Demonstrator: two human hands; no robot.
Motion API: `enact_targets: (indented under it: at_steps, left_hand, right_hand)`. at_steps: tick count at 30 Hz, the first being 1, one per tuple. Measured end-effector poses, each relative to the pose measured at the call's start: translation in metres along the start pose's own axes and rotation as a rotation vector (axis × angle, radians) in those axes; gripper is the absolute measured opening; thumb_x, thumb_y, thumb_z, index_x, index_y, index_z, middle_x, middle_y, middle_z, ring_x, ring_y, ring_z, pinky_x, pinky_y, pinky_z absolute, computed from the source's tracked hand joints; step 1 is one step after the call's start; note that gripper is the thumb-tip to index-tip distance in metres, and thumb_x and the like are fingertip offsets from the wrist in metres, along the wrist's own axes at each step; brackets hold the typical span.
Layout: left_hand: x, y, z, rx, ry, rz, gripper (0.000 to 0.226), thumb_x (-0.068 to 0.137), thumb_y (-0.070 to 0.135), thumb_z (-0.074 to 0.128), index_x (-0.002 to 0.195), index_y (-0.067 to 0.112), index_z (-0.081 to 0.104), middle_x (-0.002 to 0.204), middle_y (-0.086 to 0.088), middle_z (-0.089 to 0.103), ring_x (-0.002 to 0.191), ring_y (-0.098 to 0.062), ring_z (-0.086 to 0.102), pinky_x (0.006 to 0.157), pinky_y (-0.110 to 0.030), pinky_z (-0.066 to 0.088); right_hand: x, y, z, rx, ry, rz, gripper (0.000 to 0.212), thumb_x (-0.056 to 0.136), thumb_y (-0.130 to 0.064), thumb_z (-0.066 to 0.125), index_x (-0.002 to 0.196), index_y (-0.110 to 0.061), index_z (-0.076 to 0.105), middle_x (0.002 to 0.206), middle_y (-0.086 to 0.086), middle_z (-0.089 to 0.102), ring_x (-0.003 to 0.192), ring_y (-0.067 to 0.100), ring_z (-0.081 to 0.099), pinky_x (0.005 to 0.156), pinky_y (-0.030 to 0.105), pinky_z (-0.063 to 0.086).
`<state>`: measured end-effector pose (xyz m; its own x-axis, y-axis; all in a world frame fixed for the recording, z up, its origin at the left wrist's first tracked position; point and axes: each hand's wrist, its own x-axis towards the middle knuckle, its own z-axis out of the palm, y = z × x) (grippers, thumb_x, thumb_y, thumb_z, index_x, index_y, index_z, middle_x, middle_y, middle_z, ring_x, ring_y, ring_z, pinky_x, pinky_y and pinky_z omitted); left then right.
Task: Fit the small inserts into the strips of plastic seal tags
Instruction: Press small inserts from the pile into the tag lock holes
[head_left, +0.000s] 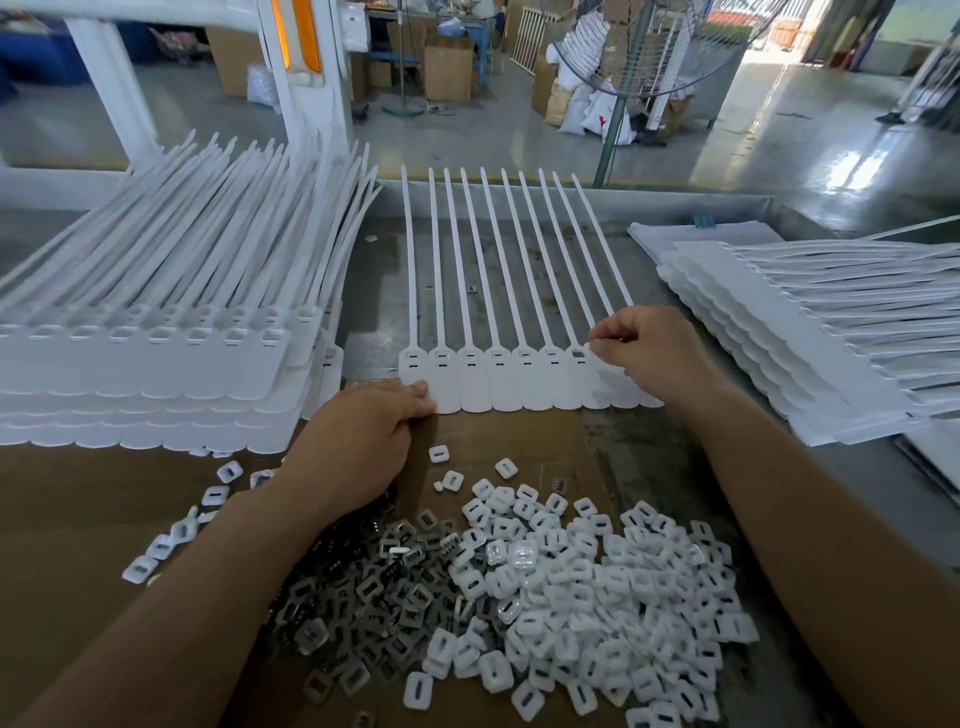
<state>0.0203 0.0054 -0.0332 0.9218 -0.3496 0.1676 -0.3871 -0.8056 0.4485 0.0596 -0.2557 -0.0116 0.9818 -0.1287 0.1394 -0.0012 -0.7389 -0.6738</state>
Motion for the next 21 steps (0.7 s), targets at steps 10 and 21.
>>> enact_targets:
  at_steps: [10, 21]
  left_hand:
    - [0.001, -0.001, 0.002, -0.002, 0.018, 0.020, 0.043, 0.089, 0.002, 0.040, 0.126, 0.021, 0.053, 0.138, 0.011, 0.043, 0.130, -0.006, 0.033, 0.102, -0.012, 0.011]
    - [0.000, -0.001, 0.001, 0.014, 0.018, 0.028, 0.044, 0.089, 0.002, 0.040, 0.127, 0.021, 0.052, 0.138, 0.011, 0.042, 0.131, -0.005, 0.031, 0.104, -0.014, 0.010]
  right_hand:
    - [0.014, 0.007, 0.017, 0.000, -0.023, 0.095, 0.015, 0.086, -0.012, 0.060, 0.074, -0.018, 0.064, 0.072, -0.017, 0.055, 0.068, 0.000, 0.050, 0.056, 0.016, 0.037]
    - [0.021, 0.008, 0.019, -0.074, -0.010, 0.111, 0.026, 0.081, -0.009, 0.064, 0.063, -0.027, 0.059, 0.073, -0.017, 0.056, 0.083, 0.011, 0.055, 0.072, 0.025, 0.041]
